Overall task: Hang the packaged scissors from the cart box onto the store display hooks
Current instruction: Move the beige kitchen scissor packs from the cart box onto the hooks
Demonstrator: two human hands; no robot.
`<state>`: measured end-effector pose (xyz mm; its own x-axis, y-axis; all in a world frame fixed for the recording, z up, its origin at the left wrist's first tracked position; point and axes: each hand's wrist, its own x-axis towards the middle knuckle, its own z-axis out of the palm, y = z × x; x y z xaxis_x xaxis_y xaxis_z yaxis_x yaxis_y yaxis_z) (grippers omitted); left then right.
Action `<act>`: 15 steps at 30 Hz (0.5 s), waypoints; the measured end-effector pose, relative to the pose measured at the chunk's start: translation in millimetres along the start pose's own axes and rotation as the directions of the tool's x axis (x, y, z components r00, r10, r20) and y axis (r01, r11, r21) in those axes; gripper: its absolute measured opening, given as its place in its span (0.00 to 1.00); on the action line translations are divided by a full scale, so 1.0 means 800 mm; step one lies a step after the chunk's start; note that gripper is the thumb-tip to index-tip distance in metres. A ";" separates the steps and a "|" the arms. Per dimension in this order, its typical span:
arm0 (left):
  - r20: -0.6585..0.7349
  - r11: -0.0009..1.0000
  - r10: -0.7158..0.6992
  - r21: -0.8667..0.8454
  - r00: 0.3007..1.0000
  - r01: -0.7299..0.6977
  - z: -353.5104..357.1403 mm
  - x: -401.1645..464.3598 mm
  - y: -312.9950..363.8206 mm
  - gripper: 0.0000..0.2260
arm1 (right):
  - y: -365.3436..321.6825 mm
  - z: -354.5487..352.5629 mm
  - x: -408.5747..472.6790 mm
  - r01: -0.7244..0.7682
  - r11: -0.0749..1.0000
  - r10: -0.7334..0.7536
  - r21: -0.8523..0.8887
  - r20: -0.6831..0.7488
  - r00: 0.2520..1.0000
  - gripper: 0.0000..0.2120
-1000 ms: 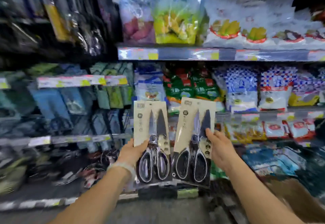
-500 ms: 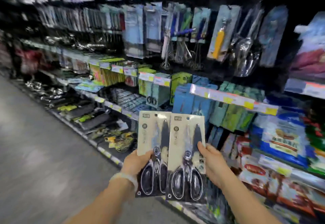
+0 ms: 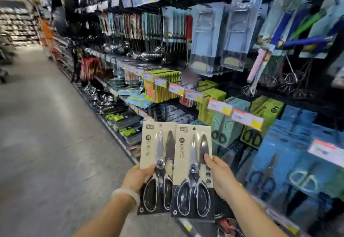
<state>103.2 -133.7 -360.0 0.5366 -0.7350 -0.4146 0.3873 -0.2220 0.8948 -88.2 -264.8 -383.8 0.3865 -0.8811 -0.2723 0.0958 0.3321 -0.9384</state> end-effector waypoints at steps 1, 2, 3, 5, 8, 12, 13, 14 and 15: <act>-0.008 1.000 -0.001 -0.006 1.000 0.001 -0.007 0.017 0.006 0.09 | -0.004 0.012 0.016 0.004 1.000 -0.004 -0.002 0.012 1.000 0.12; -0.012 1.000 0.001 -0.006 1.000 -0.002 -0.014 0.033 0.011 0.10 | -0.006 0.024 0.032 0.002 1.000 -0.002 -0.007 0.026 1.000 0.10; -0.014 1.000 0.005 -0.011 1.000 -0.005 -0.022 0.049 0.015 0.10 | -0.007 0.035 0.048 0.002 1.000 -0.001 -0.011 0.048 0.999 0.08; -0.021 0.999 0.003 -0.043 1.000 -0.004 -0.035 0.078 0.024 0.08 | -0.013 0.057 0.080 0.005 0.999 -0.002 -0.037 0.075 0.997 0.07; -0.015 0.994 -0.043 -0.098 0.999 0.042 -0.057 0.120 0.042 0.08 | -0.019 0.092 0.125 -0.004 0.998 0.008 -0.058 0.072 0.997 0.06; 0.029 0.992 -0.056 -0.113 0.998 0.059 -0.085 0.188 0.069 0.12 | -0.018 0.139 0.180 -0.024 0.999 0.026 -0.047 0.038 0.999 0.12; 0.036 0.993 -0.052 -0.103 0.998 0.055 -0.093 0.207 0.078 0.11 | -0.017 0.152 0.195 -0.025 0.999 0.025 -0.038 0.018 1.000 0.13; 0.042 0.995 -0.045 -0.089 0.998 0.049 -0.100 0.226 0.088 0.10 | -0.016 0.165 0.209 -0.022 0.999 0.022 -0.032 -0.003 1.000 0.13; 0.047 0.996 -0.045 -0.075 0.998 0.048 -0.108 0.244 0.099 0.09 | -0.015 0.178 0.223 -0.026 0.999 0.025 -0.020 -0.031 0.999 0.11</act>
<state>303.3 -239.7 -384.7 0.4828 -0.7537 -0.4459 0.4682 -0.2081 0.8588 110.0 -378.1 -390.8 0.3598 -0.8827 -0.3022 0.0678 0.3478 -0.9351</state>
